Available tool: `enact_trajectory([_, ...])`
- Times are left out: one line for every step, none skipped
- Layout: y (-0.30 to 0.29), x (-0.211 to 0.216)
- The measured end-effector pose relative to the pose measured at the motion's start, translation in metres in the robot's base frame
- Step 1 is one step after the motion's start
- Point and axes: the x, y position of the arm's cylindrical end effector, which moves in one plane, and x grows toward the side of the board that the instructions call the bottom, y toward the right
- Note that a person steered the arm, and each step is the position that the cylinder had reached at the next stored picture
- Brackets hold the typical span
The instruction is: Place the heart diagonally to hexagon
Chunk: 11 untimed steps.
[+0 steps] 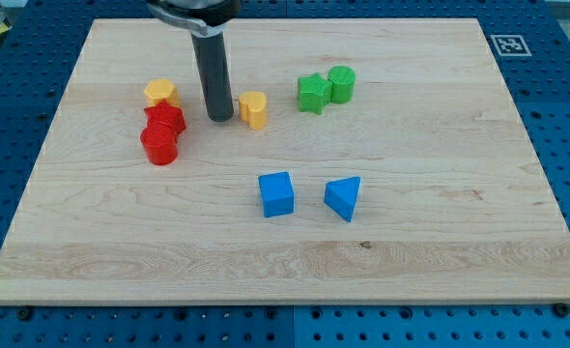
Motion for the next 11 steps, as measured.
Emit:
enact_trajectory([0.008,0.028])
enact_trajectory([0.030,0.031])
enact_trajectory([0.046,0.020])
enact_trajectory([0.049,0.001])
enact_trajectory([0.051,-0.017])
enact_trajectory([0.058,-0.027])
enact_trajectory([0.071,-0.040])
enact_trajectory([0.074,-0.057])
enact_trajectory([0.074,-0.067])
enact_trajectory([0.074,-0.080])
enact_trajectory([0.074,-0.085])
